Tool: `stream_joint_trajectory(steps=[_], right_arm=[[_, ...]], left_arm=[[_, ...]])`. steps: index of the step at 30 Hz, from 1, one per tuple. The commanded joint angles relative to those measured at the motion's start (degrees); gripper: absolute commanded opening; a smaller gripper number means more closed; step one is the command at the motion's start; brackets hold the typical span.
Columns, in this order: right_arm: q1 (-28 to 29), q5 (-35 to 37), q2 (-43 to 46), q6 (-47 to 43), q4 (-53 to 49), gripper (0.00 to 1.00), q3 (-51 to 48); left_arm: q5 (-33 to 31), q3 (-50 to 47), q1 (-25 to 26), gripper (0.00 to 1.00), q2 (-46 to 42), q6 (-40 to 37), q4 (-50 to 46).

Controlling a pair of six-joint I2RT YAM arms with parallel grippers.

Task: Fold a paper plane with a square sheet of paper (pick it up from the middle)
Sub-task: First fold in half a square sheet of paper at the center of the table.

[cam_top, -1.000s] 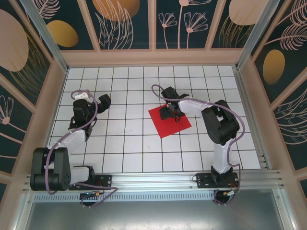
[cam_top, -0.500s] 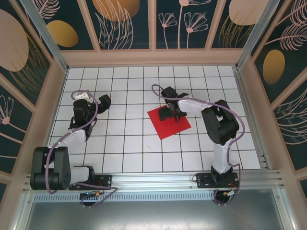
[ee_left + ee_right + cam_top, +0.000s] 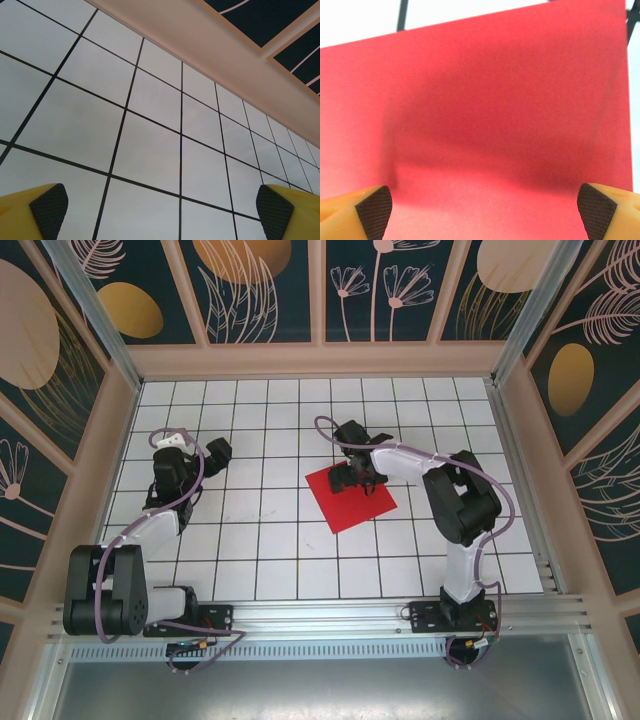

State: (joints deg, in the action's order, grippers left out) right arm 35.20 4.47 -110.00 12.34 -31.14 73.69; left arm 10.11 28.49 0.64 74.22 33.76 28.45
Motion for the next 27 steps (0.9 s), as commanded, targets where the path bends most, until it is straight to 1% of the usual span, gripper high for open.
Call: stream_joint_trajectory(steps=[1,6,15,20,25,27], right_arm=[[1.13,-1.33,3.23,-0.84,-2.02,0.98,1.61],[1.79,-2.14,0.31,-1.94,-2.77,0.99,1.14],[1.63,-0.64,-4.02,-1.98,-2.26,0.98,-0.89],[0.96,-1.89,-5.62,-1.49,-1.21,0.93,-3.38],[0.69,-0.36,-6.38,-0.52,-1.02,0.87,-5.09],[0.57,-0.32,-5.74,-0.3,-0.67,0.83,-4.88]], left_arm=[[0.87,-0.14,-0.46,0.98,0.74,0.52,0.91],[0.96,-0.19,-0.47,0.99,1.1,0.55,1.0],[1.06,-0.35,-0.47,0.98,1.1,0.5,0.87],[1.11,-0.37,-0.47,0.99,1.0,0.39,0.65],[1.14,-0.45,-0.47,0.99,1.02,0.35,0.56],[1.28,-0.5,-0.47,0.99,0.98,0.43,0.56]])
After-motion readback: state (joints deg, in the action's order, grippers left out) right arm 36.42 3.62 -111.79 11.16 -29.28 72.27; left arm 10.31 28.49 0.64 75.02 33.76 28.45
